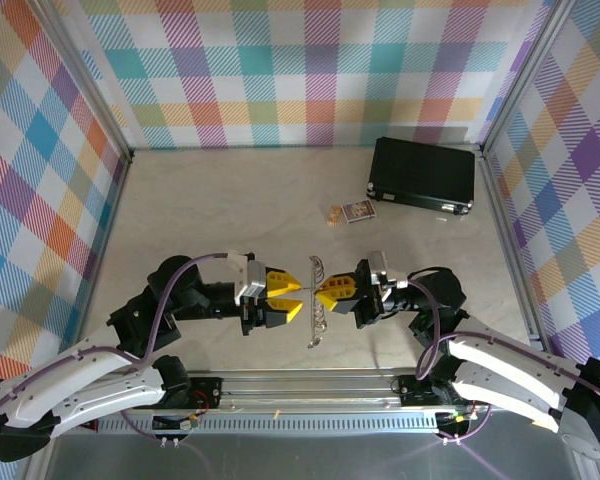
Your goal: Put the keys on the keyring
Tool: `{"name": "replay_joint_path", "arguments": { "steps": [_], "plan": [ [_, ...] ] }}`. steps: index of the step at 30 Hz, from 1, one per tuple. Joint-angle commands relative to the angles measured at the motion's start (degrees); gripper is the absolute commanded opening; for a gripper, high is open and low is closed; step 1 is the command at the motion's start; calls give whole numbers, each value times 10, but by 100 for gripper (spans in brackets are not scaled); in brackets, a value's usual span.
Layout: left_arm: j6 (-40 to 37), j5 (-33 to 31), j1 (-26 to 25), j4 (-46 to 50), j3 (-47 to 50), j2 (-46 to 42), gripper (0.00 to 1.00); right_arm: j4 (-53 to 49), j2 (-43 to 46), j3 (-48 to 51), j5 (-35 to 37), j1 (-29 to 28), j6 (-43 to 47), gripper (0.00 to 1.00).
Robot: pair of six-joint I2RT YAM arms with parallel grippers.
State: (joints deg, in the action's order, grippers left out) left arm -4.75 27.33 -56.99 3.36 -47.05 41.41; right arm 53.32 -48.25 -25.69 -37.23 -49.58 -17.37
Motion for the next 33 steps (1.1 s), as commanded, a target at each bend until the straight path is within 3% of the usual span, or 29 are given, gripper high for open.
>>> {"name": "replay_joint_path", "arguments": {
  "steps": [1,11,24,29,33],
  "plan": [
    [-18,-2,-7,17,-21,-6,34,3,13,0,27,-3,10,0],
    [-4,28,-7,-41,-16,30,25,-22,10,-1,33,-3,24,0],
    [-4,18,-7,-70,-21,60,25,-43,13,2,21,-3,40,0],
    [-4,22,-7,-71,-23,67,14,-46,14,3,18,-4,44,0],
    [-4,21,-7,-72,-23,66,10,-50,14,3,15,-3,45,0]
  ]
}}
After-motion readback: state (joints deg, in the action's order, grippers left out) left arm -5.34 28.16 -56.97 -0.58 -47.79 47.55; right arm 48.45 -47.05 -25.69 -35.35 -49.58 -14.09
